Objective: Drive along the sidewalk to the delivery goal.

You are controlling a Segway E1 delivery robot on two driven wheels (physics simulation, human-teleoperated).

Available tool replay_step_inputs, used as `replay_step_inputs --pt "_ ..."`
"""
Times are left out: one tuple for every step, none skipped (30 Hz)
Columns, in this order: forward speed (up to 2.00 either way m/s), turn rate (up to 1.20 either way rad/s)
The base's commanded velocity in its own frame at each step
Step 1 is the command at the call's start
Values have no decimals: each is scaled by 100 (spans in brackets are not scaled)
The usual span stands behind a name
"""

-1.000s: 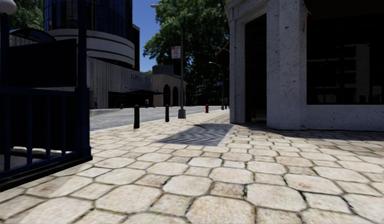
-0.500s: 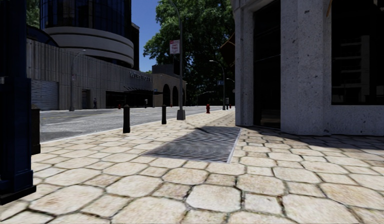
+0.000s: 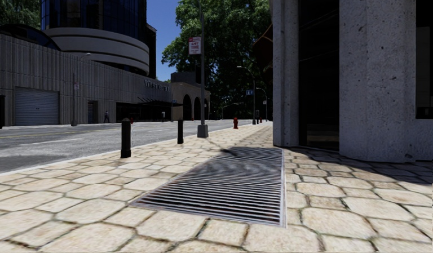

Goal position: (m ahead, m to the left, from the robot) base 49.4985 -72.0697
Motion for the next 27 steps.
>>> replay_step_inputs --pt "198 0" --pt "198 0" --pt "198 0" --pt "198 0" --pt "198 0" --pt "198 0" --pt "198 0" --pt "198 0" --pt "198 0" --pt "198 0" --pt "198 0" --pt "198 0" --pt "198 0" --pt "198 0" --pt "198 0" --pt "198 0" --pt "198 0" --pt "198 0" --pt "198 0" --pt "198 0" --pt "198 0" --pt "198 0" --pt "198 0" --pt "198 0" --pt "198 0" --pt "198 0" --pt "198 0"
